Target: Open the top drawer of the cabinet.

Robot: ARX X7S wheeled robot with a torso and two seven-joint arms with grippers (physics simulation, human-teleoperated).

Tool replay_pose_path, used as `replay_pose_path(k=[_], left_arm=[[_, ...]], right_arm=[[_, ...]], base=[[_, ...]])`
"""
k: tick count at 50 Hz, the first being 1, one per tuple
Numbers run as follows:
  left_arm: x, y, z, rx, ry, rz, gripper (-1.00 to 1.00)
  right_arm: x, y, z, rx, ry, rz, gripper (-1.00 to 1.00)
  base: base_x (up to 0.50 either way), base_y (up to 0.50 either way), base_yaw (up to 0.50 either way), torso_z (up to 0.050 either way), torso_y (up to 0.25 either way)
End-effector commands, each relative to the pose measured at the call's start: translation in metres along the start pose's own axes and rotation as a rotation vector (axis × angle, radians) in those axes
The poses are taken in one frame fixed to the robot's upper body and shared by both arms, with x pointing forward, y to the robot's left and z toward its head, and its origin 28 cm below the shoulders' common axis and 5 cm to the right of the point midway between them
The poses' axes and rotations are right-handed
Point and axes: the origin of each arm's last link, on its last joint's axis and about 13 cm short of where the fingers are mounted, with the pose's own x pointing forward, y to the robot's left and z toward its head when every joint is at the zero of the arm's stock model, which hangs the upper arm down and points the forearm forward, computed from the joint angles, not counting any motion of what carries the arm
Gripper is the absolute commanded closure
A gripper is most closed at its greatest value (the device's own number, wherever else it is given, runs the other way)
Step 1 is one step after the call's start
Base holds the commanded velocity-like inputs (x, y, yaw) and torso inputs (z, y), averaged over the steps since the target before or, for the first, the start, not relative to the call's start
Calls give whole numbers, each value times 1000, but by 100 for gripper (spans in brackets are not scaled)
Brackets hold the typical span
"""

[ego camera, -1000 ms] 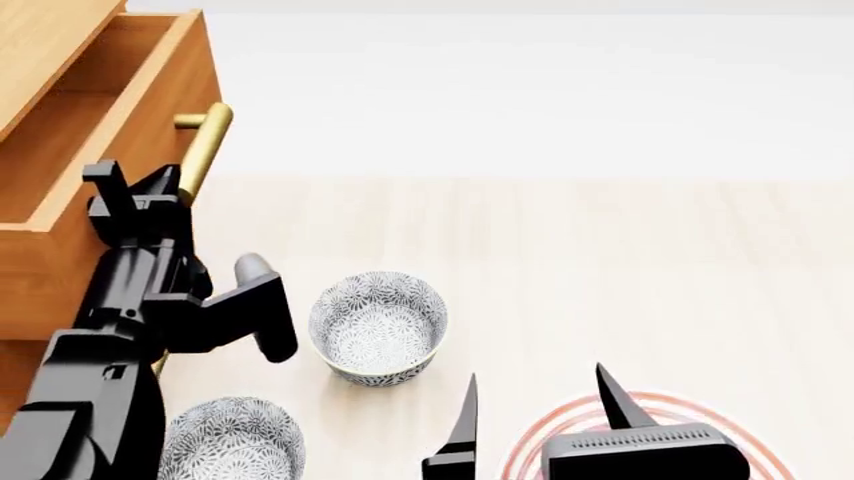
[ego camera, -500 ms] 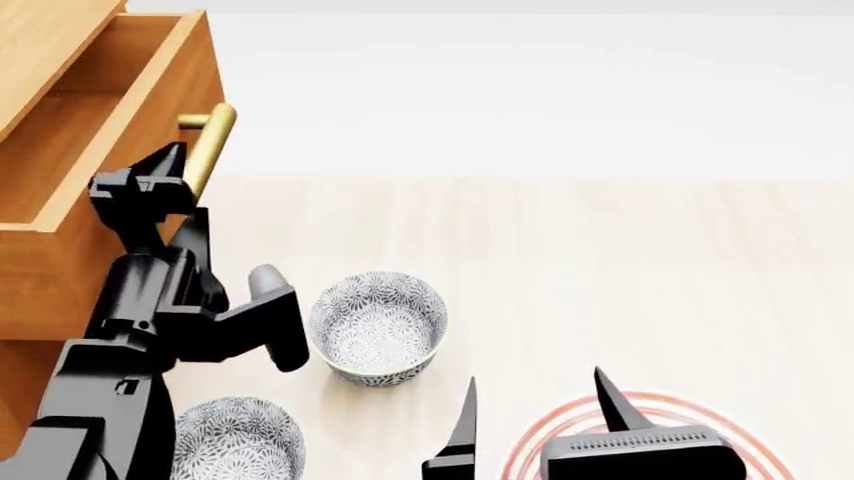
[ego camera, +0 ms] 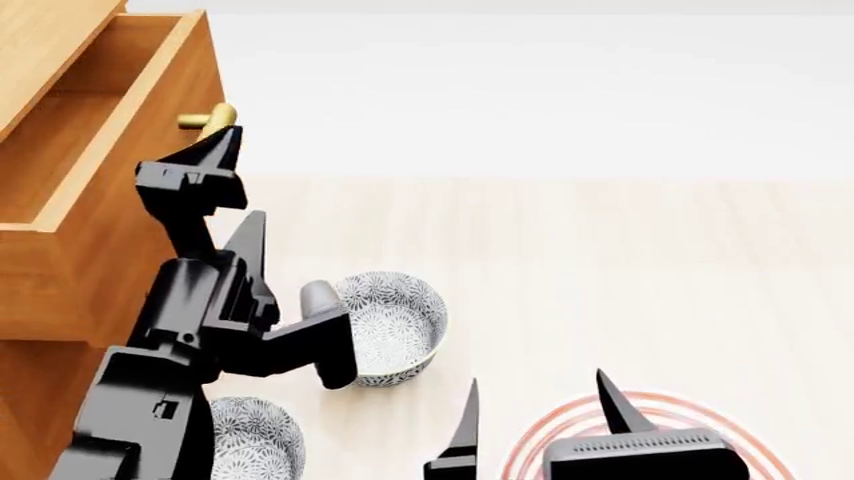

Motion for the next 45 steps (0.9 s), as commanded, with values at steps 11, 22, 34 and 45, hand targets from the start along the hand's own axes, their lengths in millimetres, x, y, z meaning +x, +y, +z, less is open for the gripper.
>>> replay_pose_path(k=[11,22,34,45], left_arm=[[-30,42,34,-74,-139,31,-100],[-24,115,36,-110,-164,91,-100],[-23,244,39,-121,-159,200,-100],[2,267,19,-254,-72,94,-100]], right_arm=[[-2,-2,0,5,0,-2,-100],[-1,-1,-3,0,7,0,-100],[3,0,-3,-8,11,1,-100],[0,-1,-3,-13,12,-1,-100]], base=[[0,0,0,0,0],[0,0,0,0,0],[0,0,0,0,0],[0,0,0,0,0]])
